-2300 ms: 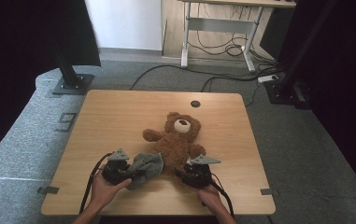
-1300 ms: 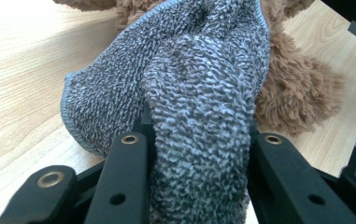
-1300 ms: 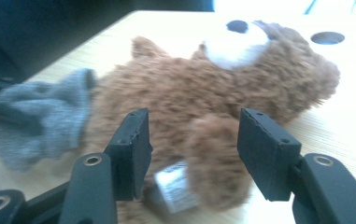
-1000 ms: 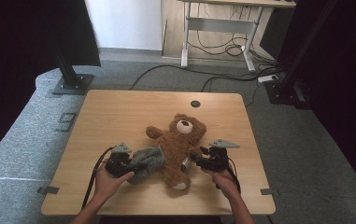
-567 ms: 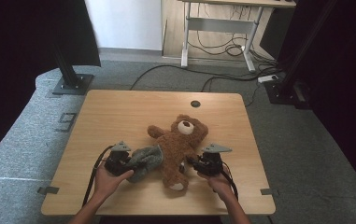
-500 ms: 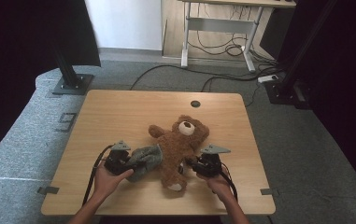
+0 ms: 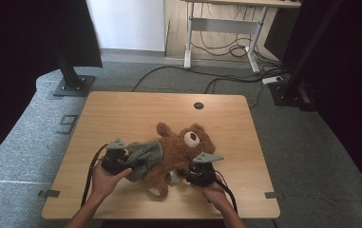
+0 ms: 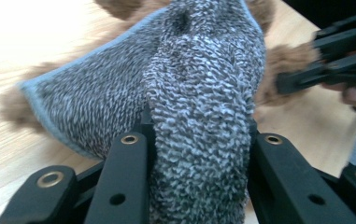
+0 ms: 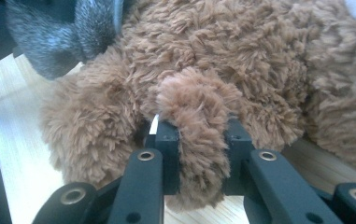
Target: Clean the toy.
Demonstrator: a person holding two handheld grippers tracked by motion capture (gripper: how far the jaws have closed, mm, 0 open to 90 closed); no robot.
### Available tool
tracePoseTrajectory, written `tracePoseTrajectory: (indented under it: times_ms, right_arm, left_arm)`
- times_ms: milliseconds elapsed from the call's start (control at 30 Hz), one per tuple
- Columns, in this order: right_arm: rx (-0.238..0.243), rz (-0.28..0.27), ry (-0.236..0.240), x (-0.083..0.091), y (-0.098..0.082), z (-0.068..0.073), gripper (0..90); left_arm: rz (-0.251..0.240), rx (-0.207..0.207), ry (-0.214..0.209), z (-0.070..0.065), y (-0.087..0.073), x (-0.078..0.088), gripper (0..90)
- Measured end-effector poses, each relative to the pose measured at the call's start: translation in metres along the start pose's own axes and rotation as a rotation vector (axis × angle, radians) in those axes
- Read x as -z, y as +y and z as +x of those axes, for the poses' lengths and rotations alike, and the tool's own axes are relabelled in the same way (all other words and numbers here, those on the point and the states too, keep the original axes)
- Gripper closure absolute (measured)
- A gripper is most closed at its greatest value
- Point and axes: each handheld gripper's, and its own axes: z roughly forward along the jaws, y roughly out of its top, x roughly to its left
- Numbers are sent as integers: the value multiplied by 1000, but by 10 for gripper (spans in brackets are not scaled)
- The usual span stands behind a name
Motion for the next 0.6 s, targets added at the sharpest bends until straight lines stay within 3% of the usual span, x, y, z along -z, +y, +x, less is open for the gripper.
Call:
tracePoseTrajectory:
  times_ms: [333,600]
  right_arm:
    - [-28,-16,-17,-7,0,1,731]
    - [-38,-22,-24,-5,-2,-1,730]
  left_arm:
    - [62,-62,-60,-27,-6,-16,668]
    - [57,-131,-112,-53,0,-4,667]
